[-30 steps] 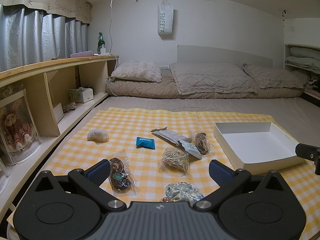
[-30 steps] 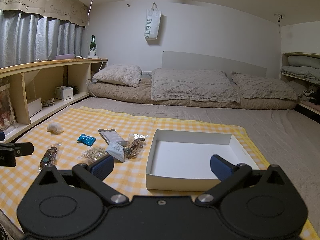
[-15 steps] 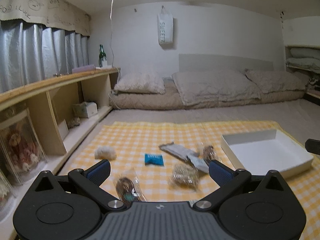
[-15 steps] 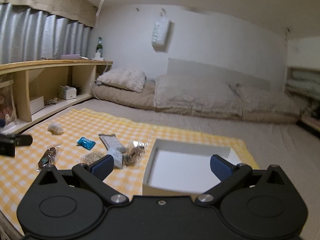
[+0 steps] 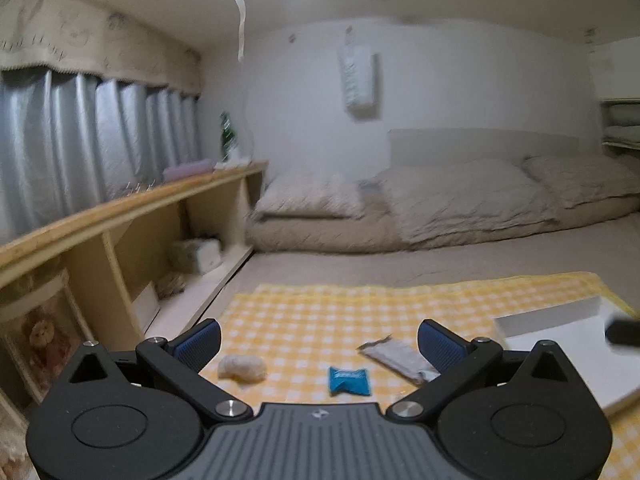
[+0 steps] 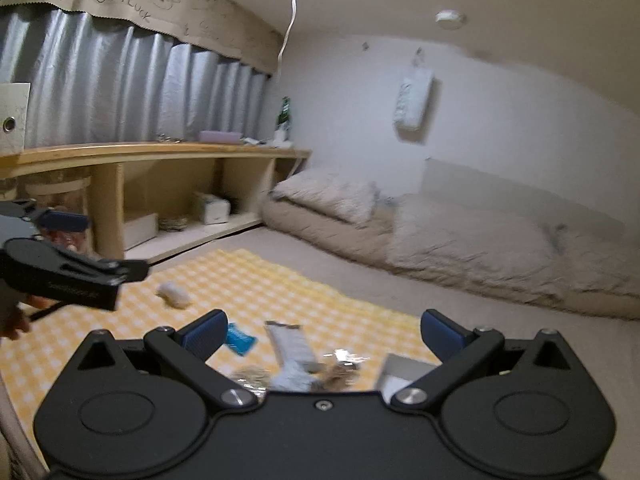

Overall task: Organize soft objects
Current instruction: 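Lower the right gripper onto the floral fabric pouch and close it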

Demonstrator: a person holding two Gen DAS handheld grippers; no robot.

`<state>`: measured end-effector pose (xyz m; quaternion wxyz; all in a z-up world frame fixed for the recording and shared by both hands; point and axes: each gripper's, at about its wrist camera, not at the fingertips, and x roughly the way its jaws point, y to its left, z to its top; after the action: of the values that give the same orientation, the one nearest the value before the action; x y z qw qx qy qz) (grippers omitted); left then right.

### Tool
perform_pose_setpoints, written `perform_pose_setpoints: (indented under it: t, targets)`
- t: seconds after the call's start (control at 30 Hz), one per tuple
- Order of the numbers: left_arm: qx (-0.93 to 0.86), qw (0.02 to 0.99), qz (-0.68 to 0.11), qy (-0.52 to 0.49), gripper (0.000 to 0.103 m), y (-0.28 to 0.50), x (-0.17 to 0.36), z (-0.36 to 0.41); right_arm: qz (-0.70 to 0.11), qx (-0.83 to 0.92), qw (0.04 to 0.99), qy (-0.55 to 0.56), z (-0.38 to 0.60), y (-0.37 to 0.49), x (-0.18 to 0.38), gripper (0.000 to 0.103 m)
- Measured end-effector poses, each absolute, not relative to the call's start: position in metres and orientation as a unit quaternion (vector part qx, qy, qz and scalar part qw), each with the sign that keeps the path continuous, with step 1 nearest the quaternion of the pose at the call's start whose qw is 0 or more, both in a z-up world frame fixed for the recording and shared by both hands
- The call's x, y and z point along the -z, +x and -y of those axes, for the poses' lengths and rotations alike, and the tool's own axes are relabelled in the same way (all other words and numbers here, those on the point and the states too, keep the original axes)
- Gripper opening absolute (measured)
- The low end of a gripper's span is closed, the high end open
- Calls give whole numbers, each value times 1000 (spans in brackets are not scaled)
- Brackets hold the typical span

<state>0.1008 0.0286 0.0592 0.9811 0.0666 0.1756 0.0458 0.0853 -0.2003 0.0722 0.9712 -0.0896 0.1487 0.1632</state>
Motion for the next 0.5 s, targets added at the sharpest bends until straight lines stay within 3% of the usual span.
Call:
perform_pose_setpoints:
  t: [0.33, 0.5]
  targets:
    - [-95, 933, -344, -39, 103, 173, -6, -76, -320, -239, 917, -10, 173, 150, -12, 103]
    - [-89, 914, -391, -54, 103, 188, 22, -91, -375, -279, 884, -13, 152, 167, 17, 103]
